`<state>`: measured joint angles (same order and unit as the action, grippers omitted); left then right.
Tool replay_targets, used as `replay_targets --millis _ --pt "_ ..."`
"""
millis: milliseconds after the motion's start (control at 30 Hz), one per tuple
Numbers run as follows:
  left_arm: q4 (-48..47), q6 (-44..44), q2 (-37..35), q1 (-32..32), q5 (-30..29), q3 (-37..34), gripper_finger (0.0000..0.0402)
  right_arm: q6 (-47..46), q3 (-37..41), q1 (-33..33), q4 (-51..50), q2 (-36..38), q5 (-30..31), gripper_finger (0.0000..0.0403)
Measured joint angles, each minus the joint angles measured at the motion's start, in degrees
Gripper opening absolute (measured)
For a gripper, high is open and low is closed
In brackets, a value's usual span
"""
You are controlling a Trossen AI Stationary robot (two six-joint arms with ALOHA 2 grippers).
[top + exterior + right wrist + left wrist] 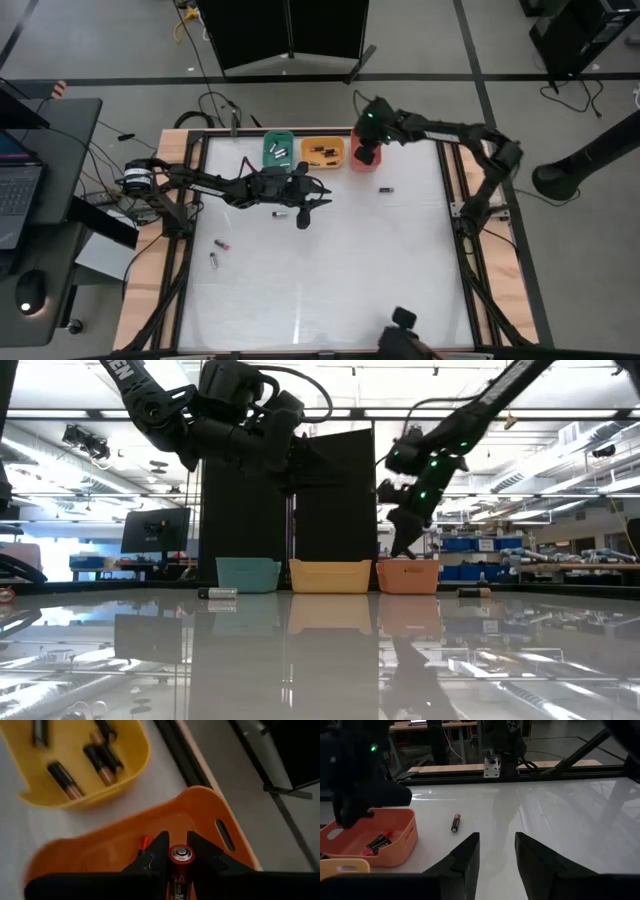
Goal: Sort batteries
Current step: Put the red battery into the orange bin
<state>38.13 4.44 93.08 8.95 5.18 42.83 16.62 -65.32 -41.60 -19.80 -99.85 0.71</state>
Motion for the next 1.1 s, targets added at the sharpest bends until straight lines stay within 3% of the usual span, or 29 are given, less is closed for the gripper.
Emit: replay_targets --millis 200,367,1100 --pt "-0.2 0.0 0.0 0.0 -0.2 0.0 0.0131 10.2 -8.4 -0.5 -10.1 -8.7 1.1 0.0062" --pt "-0.2 0.0 0.0 0.0 -0.2 0.0 0.0131 14.4 -10.5 -1.6 -11.6 -11.5 1.4 0.0062" --pt "-0.2 0.0 0.0 0.0 -0.2 0.0 0.0131 17.3 -8.9 -3.6 -8.7 -11.7 -0.8 0.0062"
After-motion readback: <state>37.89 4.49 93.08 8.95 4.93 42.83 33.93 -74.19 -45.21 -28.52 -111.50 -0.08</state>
